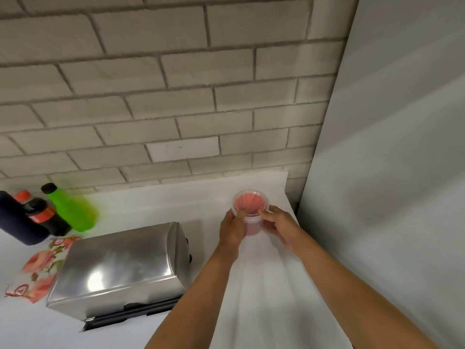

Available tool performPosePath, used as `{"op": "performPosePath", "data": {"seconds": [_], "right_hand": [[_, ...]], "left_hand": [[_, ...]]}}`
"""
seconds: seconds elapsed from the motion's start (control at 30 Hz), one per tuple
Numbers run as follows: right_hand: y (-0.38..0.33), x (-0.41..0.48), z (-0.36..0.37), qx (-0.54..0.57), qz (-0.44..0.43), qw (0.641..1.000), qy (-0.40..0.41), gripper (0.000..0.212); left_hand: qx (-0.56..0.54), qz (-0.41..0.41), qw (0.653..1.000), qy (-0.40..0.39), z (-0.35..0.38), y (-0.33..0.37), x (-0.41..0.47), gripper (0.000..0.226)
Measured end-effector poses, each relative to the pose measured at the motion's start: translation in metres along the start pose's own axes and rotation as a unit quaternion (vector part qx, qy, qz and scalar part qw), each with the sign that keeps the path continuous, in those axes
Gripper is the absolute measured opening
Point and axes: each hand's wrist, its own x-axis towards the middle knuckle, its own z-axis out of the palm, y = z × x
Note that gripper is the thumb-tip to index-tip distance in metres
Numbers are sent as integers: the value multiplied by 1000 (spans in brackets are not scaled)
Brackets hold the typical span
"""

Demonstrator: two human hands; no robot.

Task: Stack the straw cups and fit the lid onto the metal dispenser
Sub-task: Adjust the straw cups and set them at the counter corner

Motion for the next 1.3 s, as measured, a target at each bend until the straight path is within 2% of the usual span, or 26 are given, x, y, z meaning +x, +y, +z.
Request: {"op": "performPosePath", "data": {"seconds": [0.3, 0.43, 0.6, 0.73, 0.8, 0.9, 0.97, 1.07, 1.17, 1.3], "right_hand": [[-14, 36, -8, -5, -1, 1000, -16, 38], [-19, 42, -7, -4, 1, 1000, -17, 36], [-19, 46, -5, 1, 5, 1000, -12, 38], [-19, 48, -8, -7, 17, 999, -28, 41], [-20, 46, -7, -27, 24, 999, -14, 52], [-25, 39, -1, -62, 31, 996, 60, 92], [-29, 31, 1, -90, 21, 991, 99, 105], [-32, 14, 6, -119, -1, 987, 105, 117], [-33, -4, 14, -141, -11, 983, 117, 109], [-37, -26, 36, -140, -38, 971, 190, 75]], "left_hand": [[6, 2, 1000, 22, 12, 12, 27, 12], [10, -9, 999, 31, 15, 18, 33, 27], [10, -11, 999, 33, 16, 21, 37, 21], [20, -12, 999, 22, 14, 21, 36, 35], [33, -27, 999, 13, 10, 21, 34, 58], [24, -52, 998, 14, 1, 25, 22, 98], [7, -49, 999, 19, -7, 31, 12, 103], [5, -45, 999, 27, -19, 39, -3, 94], [24, -17, 999, 21, -31, 48, -21, 89], [89, 53, 995, 13, -52, 64, -47, 84]]}}
